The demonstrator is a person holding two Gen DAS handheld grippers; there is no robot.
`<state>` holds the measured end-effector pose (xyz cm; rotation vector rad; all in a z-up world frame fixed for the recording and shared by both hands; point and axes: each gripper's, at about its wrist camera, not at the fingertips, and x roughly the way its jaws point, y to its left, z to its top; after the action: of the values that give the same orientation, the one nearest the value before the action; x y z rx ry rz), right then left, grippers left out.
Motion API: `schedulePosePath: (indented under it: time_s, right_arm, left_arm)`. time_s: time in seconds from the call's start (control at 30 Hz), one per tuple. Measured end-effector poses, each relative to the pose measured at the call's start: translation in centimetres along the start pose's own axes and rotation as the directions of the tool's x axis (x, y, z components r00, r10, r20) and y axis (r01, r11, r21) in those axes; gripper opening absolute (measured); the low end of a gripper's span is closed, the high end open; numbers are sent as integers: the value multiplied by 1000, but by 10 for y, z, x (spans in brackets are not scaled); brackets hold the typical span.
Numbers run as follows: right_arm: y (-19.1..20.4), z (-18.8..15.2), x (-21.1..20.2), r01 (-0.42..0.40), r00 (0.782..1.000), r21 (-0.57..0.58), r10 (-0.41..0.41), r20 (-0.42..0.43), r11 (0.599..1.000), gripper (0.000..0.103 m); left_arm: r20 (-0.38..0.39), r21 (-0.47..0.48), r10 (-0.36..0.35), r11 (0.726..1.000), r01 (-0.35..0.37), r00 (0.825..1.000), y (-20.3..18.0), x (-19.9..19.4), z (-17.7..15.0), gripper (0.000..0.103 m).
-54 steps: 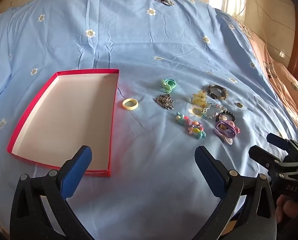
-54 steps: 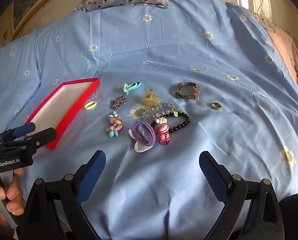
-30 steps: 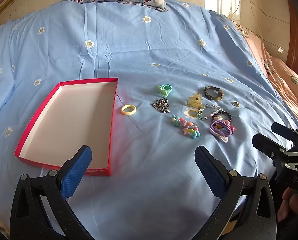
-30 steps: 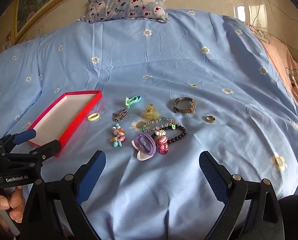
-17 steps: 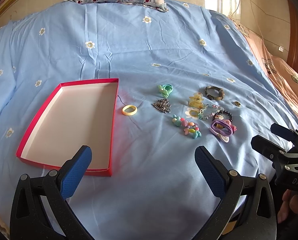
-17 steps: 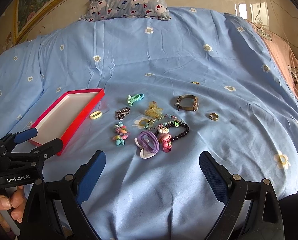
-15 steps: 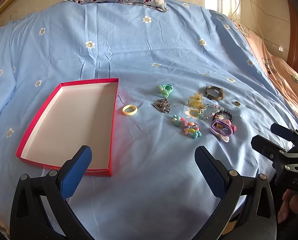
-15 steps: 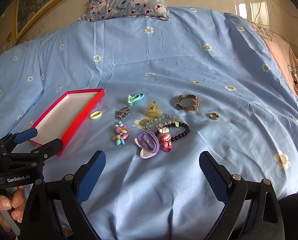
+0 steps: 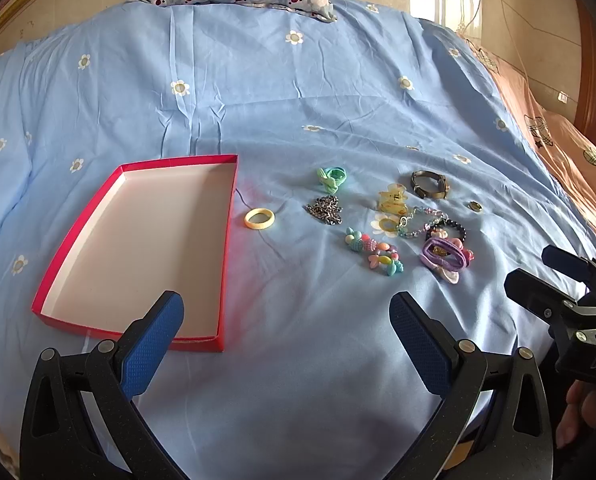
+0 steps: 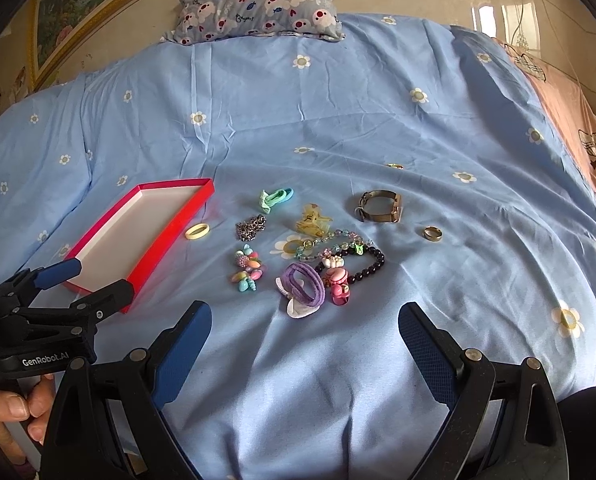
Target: Organize jewelry
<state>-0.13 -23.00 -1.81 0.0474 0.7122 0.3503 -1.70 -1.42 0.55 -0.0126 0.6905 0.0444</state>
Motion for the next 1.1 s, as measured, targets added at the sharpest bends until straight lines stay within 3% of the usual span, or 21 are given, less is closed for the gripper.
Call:
schedulePosePath:
  time_s: [0.5,0.9,1.1]
  right_arm:
    - [3,0,0,-12,1000,1,12,3,1000,96]
    - [-5,3,5,-30,999,13,30,-13,999,95]
    - [-15,6,16,-42,998,34,44,-49,999,73]
  left_arm:
    - [-11,3,2,1000,-2,1000,-2,3,-2,103]
    - [-57,-15,-53,999,52,997,-2,17,7,103]
    - [-89,-15,-94,996,93,992,-5,31,16,98]
